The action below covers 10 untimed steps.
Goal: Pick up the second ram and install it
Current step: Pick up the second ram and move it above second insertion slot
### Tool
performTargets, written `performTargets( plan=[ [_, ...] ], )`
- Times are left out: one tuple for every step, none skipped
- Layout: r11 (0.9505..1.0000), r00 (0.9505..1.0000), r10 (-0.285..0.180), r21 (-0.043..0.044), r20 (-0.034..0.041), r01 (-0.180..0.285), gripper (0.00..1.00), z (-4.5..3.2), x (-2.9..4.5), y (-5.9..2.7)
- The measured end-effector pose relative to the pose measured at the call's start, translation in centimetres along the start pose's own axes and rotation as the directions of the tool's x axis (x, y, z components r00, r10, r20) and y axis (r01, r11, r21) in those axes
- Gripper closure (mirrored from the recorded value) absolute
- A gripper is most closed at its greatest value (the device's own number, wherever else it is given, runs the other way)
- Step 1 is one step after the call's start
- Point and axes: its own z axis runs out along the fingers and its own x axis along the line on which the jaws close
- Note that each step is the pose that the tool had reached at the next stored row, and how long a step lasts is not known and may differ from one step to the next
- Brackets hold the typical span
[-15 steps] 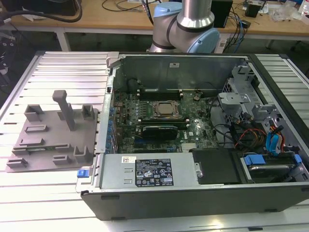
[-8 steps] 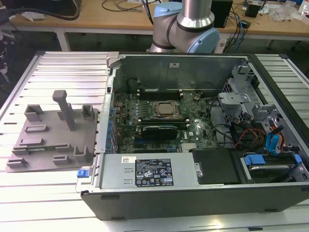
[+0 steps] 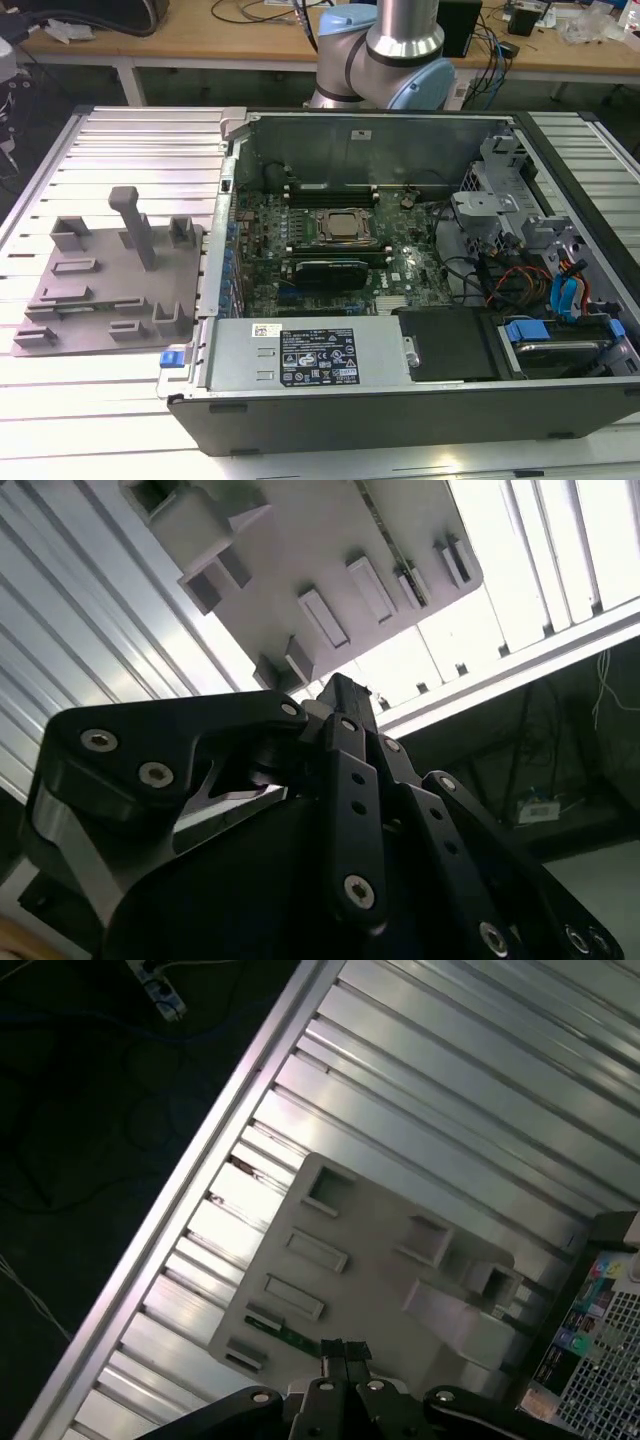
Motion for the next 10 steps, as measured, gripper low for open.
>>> performTargets(
  plan=[
    [0.9999, 0.9999, -0.013, -0.0003, -0.0005, 0.013, 0.92, 0.00, 0.00, 0.00],
    [0.9996, 0.9996, -0.028, -0.0007, -0.0013, 0.028, 0.92, 0.00, 0.00, 0.00],
    [0.9991, 0.9991, -0.042, -0.0010, -0.0019, 0.042, 0.92, 0.00, 0.00, 0.00],
    [0.9987, 0.9987, -0.050, -0.0013, -0.0022, 0.050, 0.92, 0.00, 0.00, 0.00],
    [0.9978, 0.9978, -0.067, -0.0017, -0.0029, 0.066, 0.92, 0.00, 0.00, 0.00],
    [0.9969, 0.9969, -0.079, -0.0020, -0.0035, 0.079, 0.92, 0.00, 0.00, 0.00],
    [0.9962, 0.9962, -0.088, -0.0022, -0.0038, 0.088, 0.92, 0.00, 0.00, 0.00],
    [0.9948, 0.9947, -0.102, -0.0027, -0.0044, 0.102, 0.92, 0.00, 0.00, 0.00],
    [0.9928, 0.9927, -0.120, -0.0031, -0.0053, 0.120, 0.92, 0.00, 0.00, 0.00],
    [0.9911, 0.9910, -0.133, -0.0035, -0.0058, 0.133, 0.92, 0.00, 0.00, 0.00]
  ],
)
